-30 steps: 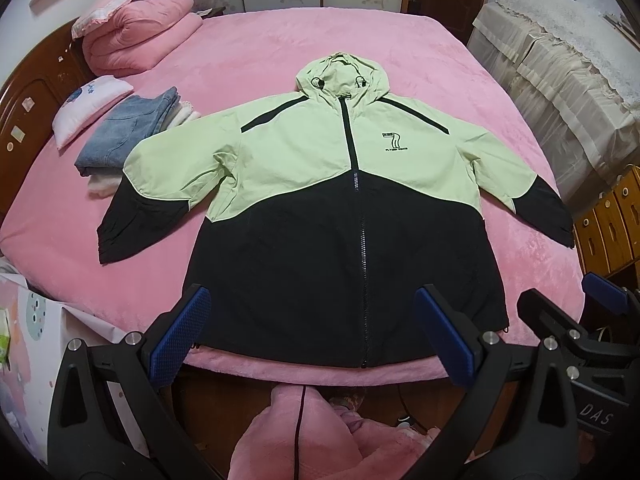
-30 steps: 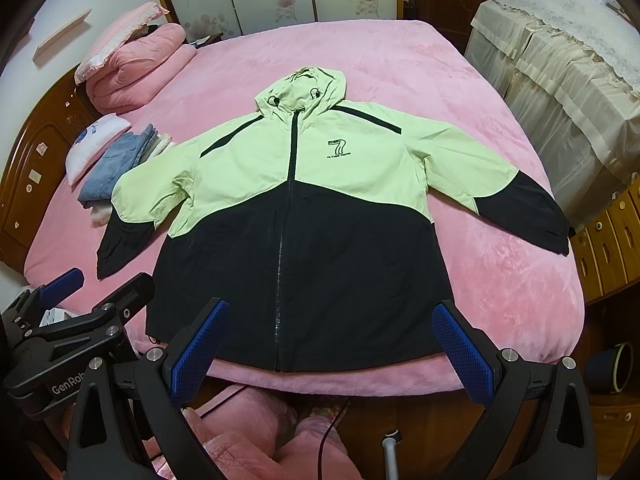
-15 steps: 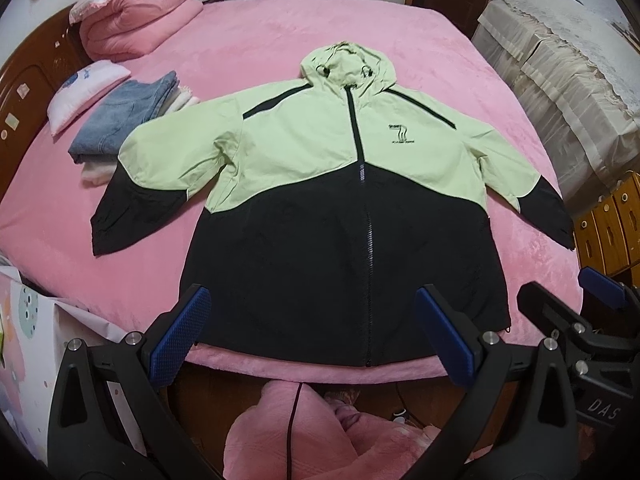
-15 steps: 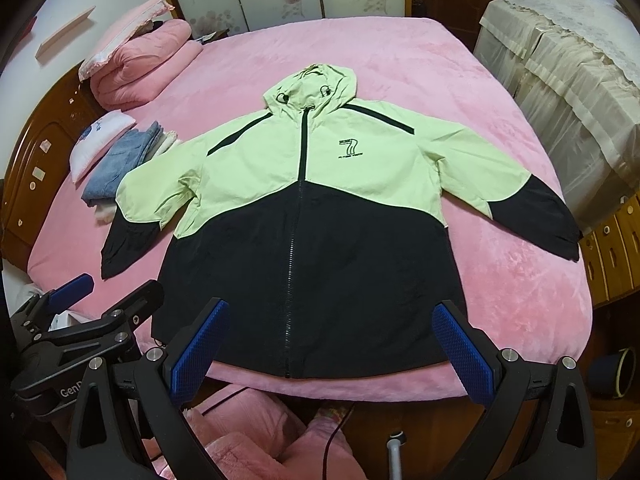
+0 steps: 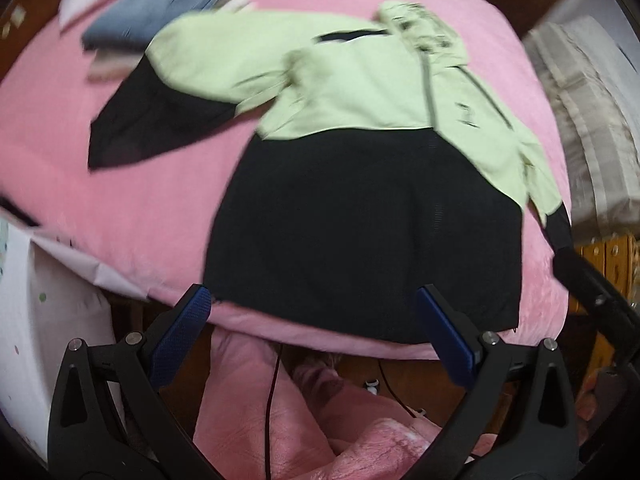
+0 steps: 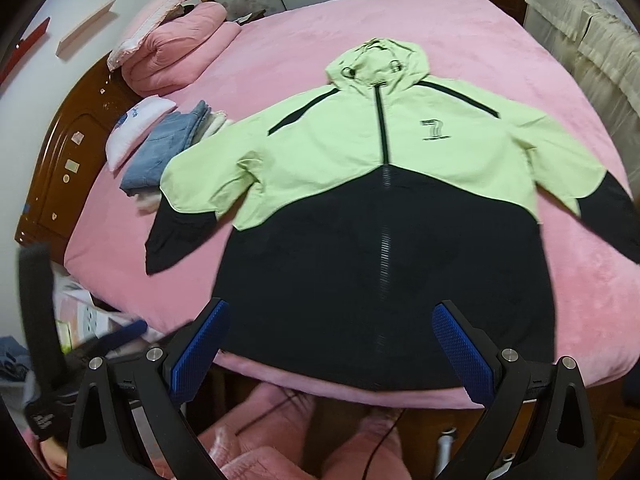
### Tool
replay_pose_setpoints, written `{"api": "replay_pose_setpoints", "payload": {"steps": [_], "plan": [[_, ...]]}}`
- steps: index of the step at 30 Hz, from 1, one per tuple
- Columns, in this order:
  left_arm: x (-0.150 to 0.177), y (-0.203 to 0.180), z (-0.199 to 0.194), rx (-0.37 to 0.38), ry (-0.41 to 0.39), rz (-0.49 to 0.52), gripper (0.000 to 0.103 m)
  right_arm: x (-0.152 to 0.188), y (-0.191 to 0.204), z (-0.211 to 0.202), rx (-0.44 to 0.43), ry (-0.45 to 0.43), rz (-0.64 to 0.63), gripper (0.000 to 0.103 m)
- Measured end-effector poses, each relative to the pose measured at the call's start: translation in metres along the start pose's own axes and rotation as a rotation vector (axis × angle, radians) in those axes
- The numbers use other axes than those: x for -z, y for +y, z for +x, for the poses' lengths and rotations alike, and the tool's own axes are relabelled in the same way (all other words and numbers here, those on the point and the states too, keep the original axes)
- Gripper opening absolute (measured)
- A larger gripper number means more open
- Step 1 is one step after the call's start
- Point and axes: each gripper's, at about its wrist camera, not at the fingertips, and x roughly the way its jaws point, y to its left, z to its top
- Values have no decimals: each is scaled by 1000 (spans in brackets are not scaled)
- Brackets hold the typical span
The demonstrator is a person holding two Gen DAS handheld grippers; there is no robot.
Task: Fold large clothes
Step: 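Grasp the black sleeve cuff with the left gripper and lift it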
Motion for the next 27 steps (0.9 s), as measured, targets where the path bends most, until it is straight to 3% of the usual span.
{"api": "replay_pose_setpoints", "payload": {"steps": [4,7,12,16,21,23,27], "plan": [[-29,71,20,11,38,-84,100,-15,55,36,9,6,-8,103],[-55,125,37,61,97,-151,93,-30,101,64,26,0,-11,102],[-100,208,60,55,138,-237,90,-64,177,115,61,12,-11,102],[-134,273,89,82,192,-324,74,-85,228,147,77,38,2,101],[-160,345,126,15,216,-427,71,-95,272,172,93,86,-50,101],[-166,368,141,42,210,-465,58,-95,284,180,97,103,-69,101],[-176,405,171,75,215,-498,55,-93,299,192,105,139,-102,101]]}}
